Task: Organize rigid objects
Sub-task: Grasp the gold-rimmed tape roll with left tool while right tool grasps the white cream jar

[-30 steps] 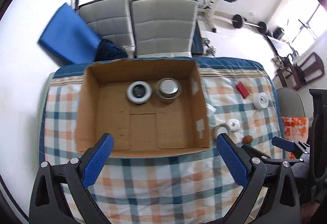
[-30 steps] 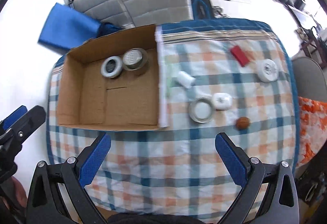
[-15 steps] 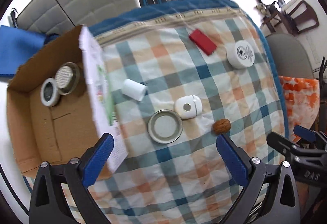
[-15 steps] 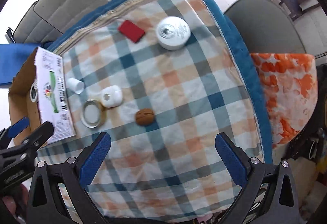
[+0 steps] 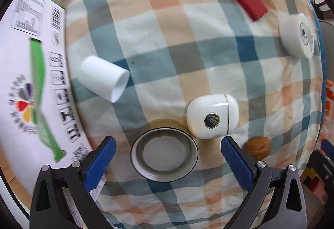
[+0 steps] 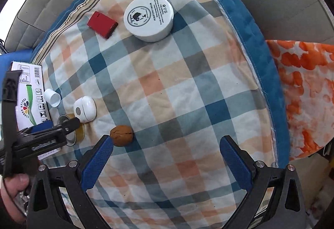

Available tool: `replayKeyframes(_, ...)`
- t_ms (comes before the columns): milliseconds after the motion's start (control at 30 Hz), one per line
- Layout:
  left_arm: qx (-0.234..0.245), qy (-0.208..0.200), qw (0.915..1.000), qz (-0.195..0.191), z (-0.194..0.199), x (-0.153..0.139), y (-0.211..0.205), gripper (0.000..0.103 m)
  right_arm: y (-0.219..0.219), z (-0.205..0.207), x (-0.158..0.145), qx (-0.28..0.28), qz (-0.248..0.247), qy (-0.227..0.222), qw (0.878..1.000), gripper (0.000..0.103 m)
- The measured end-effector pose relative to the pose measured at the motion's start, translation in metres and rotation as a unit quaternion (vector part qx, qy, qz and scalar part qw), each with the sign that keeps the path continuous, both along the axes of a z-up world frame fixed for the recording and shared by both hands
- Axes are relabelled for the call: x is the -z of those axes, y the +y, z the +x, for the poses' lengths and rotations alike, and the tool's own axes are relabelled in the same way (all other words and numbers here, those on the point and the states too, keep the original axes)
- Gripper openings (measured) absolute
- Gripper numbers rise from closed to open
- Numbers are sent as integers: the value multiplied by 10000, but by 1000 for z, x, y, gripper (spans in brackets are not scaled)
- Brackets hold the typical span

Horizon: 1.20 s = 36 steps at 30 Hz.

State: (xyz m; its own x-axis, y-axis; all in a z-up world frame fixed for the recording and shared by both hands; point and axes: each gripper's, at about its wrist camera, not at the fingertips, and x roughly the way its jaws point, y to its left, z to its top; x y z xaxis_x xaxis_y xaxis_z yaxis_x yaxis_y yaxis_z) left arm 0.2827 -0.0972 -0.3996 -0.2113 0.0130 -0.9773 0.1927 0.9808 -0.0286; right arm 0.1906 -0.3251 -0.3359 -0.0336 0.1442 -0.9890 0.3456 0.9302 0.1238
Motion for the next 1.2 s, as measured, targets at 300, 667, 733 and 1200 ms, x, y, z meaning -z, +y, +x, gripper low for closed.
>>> replayKeyframes(300,102,-117,9996,221,-6,10,3,62,-1,29,10,-119,-46,97,9999,103)
replayKeyframes(667,-236,-709,9971,-132,57,-31,-8,62,-28,113,18,151,-120,-105,9998,103)
replayKeyframes(733,-226,-698,9972,-132,71,-27,-13,62,-31,131,28,217,-64,-29,9997,103)
replayKeyframes(1200,101,-392,9991,-108,107,11,-48,64,-6,157,83,-385,-120,910,9950,62)
